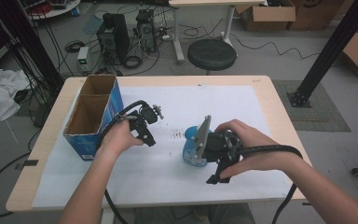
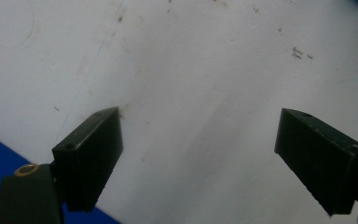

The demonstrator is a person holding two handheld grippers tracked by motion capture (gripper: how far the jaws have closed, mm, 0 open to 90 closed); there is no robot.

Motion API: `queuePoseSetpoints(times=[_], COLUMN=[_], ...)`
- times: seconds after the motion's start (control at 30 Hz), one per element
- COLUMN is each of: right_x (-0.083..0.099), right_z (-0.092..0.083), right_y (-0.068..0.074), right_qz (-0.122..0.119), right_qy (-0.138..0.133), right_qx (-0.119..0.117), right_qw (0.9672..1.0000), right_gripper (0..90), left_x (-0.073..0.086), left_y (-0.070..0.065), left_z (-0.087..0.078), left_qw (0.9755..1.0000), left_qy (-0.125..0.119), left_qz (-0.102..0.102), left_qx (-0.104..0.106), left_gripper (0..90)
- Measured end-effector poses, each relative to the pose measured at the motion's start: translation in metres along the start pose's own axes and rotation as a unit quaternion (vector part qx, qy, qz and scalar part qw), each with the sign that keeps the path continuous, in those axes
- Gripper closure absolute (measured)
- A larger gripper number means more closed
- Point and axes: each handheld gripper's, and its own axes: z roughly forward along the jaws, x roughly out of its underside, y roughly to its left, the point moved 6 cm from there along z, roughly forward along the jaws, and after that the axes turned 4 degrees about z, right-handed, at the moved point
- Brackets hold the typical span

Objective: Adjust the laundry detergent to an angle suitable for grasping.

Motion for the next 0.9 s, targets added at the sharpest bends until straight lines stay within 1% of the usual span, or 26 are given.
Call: queuePoseSetpoints(times=[0.17, 0.37, 0.6, 0.67, 0.9], right_x=[0.0, 0.0, 0.0, 0.001, 0.003], right_z=[0.001, -0.001, -0.01, -0.012, -0.015], right_y=[0.001, 0.002, -0.001, -0.001, -0.002], right_qz=[0.001, -0.001, 0.005, 0.005, 0.008], right_qy=[-0.001, -0.004, -0.028, -0.034, -0.045], right_qx=[-0.001, -0.002, 0.001, -0.002, -0.002], right_qw=[1.0, 1.0, 0.9996, 0.9994, 0.999], right_gripper=[27.9, 27.6, 26.3, 26.2, 24.6], left_x=[0.0, 0.0, 0.001, 0.001, 0.0], left_y=[-0.001, 0.0, 0.0, 0.0, -0.001], left_z=[0.0, -0.001, -0.002, -0.002, -0.002], left_qw=[1.0, 1.0, 1.0, 1.0, 1.0], left_qy=[0.0, -0.002, -0.001, 0.001, 0.002], left_qz=[0.001, 0.0, 0.0, 0.001, 0.004], left_qx=[-0.001, -0.002, -0.003, -0.003, -0.004], left_gripper=[15.7, 15.7, 15.7, 15.7, 15.7])
